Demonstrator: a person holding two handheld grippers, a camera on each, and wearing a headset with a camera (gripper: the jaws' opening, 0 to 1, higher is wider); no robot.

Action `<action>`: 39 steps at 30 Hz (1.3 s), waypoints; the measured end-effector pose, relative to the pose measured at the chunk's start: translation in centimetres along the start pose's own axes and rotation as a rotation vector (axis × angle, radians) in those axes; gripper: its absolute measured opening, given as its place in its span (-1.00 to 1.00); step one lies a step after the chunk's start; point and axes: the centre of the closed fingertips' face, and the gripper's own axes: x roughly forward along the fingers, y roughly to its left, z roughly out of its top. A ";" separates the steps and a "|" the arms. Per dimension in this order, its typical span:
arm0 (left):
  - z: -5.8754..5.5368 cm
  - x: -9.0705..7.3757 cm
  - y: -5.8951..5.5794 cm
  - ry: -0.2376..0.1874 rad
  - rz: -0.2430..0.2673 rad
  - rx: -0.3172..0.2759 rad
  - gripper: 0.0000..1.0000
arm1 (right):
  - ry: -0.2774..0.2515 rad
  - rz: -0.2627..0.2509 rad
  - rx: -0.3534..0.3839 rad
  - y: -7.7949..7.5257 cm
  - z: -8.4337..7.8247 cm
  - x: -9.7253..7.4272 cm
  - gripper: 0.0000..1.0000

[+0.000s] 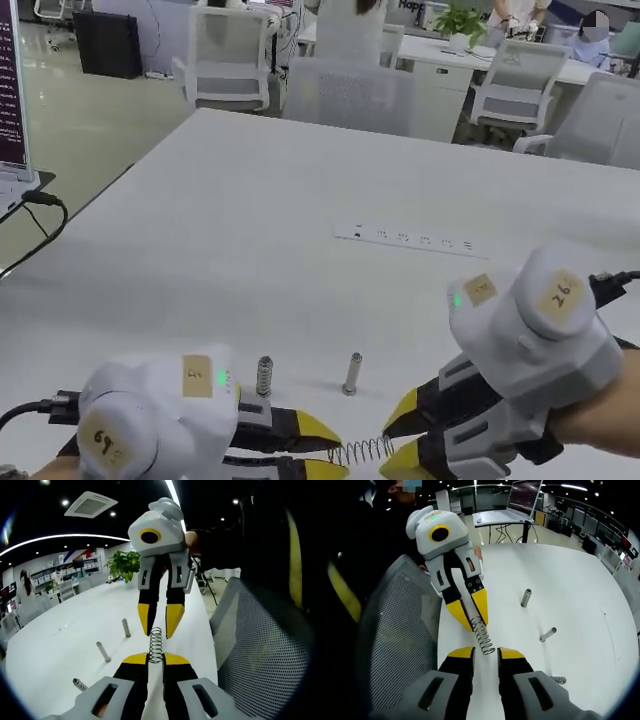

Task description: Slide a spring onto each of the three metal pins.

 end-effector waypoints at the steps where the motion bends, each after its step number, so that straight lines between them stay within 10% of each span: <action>1: 0.1 0.0 -0.1 -0.002 -0.001 -0.001 -0.95 | 0.002 0.002 0.001 0.1 -0.1 0.0 -0.69; 39: 1.4 0.5 0.7 -0.068 0.053 -0.029 -0.96 | 0.080 -0.012 -0.172 0.8 4.4 -1.5 -0.83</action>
